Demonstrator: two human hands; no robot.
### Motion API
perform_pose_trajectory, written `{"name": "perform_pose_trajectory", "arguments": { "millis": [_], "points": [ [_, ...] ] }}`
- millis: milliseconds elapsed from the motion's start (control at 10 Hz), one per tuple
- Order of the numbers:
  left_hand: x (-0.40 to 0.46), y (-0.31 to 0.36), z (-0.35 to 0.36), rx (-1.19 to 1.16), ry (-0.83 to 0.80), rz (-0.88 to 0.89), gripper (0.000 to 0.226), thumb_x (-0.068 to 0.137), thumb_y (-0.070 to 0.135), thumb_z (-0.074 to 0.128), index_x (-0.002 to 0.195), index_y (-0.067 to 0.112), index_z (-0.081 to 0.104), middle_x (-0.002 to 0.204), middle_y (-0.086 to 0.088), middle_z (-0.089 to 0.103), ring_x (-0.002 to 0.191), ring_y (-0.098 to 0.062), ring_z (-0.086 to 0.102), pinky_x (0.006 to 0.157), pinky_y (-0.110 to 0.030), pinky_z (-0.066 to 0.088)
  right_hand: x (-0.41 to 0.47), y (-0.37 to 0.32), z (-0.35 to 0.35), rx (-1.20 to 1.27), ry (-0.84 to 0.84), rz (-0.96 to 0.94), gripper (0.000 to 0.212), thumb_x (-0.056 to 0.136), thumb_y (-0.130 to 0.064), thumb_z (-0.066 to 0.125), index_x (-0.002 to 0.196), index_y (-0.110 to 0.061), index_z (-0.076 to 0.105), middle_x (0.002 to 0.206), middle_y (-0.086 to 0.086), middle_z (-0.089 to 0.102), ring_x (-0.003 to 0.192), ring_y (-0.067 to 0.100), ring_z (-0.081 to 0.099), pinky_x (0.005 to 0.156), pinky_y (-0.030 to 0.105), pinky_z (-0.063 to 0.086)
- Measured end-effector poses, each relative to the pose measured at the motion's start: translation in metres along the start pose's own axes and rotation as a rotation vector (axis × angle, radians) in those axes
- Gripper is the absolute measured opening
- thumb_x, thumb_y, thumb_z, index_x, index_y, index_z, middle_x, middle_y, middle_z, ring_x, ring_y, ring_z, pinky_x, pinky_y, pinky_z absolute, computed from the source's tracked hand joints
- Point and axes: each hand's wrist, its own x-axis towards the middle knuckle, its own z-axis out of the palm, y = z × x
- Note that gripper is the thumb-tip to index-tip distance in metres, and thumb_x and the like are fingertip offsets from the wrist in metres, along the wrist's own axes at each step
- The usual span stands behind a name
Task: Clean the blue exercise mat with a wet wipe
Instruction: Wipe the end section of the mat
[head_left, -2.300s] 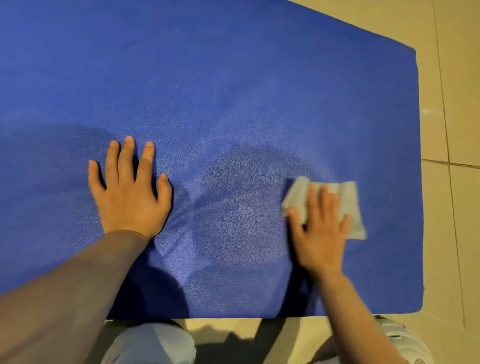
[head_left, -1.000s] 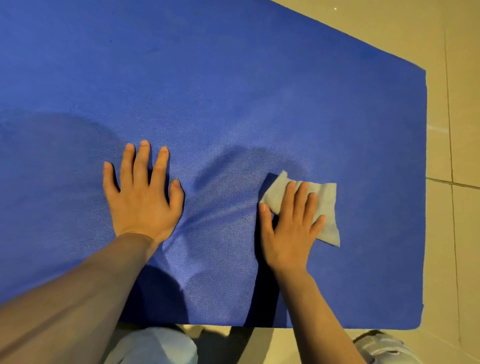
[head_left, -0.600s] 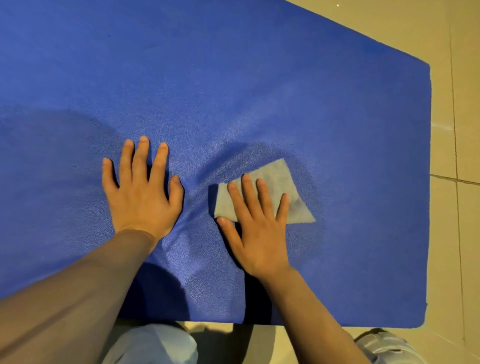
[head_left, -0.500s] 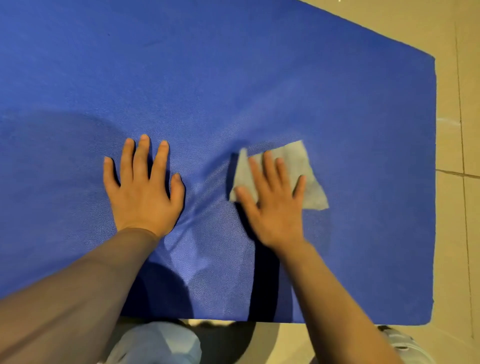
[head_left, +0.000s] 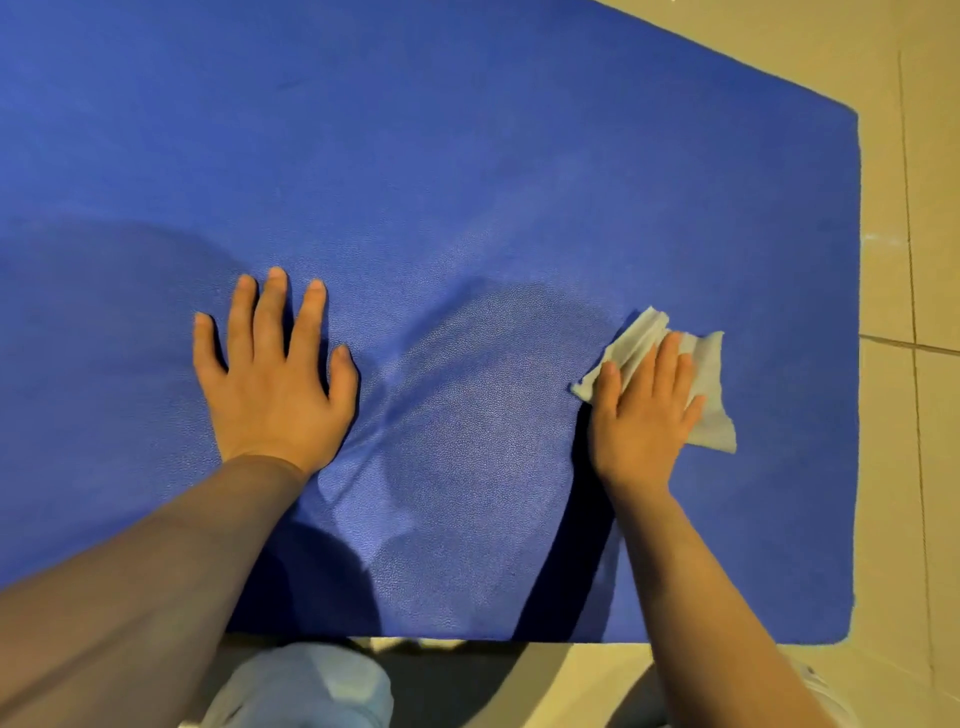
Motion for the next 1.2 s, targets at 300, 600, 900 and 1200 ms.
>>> {"name": "perform_pose_trajectory", "arguments": {
  "millis": [300,600,900,1200],
  "points": [
    [0.000,0.001,0.000,0.004,0.006,0.002,0.060,0.095,0.041,0.034,0.147,0.012,0.044,0.154,-0.018,0.037,0.147,-0.036,0.023,0.115,-0.061,0.011,-0.108,-0.053,0.047,-0.064,0.008,-0.224,0.063,0.099,-0.045,0.030,0.150,-0.008,0.033,0.158,0.013,0.029,0.146,0.035,0.022,0.114,0.057,0.011],
    [-0.001,0.001,-0.002,-0.003,-0.011,-0.001,0.061,0.095,0.041,0.034,0.148,0.012,0.042,0.156,-0.018,0.034,0.148,-0.036,0.021,0.116,-0.061,0.009,-0.106,-0.053,0.050,-0.112,0.024,-0.268,0.066,0.098,-0.050,0.030,0.152,-0.013,0.030,0.161,0.009,0.023,0.149,0.031,0.014,0.115,0.057,0.006],
    [-0.001,0.001,-0.002,0.002,-0.009,-0.003,0.061,0.095,0.042,0.034,0.148,0.013,0.042,0.156,-0.018,0.034,0.148,-0.035,0.021,0.116,-0.060,0.008,0.011,0.010,-0.004,-0.084,-0.097,-0.210,0.089,0.082,-0.075,0.027,0.156,-0.026,0.019,0.164,-0.003,0.010,0.151,0.019,0.005,0.116,0.056,-0.001],
    [0.000,0.000,-0.002,0.007,-0.008,-0.008,0.060,0.095,0.041,0.035,0.148,0.012,0.043,0.156,-0.018,0.034,0.148,-0.036,0.022,0.116,-0.060,0.009,0.030,0.009,-0.006,-0.093,0.047,0.284,0.070,0.102,-0.051,0.028,0.157,-0.012,0.009,0.164,0.009,0.006,0.150,0.027,0.003,0.116,0.060,0.007]
  ]
}}
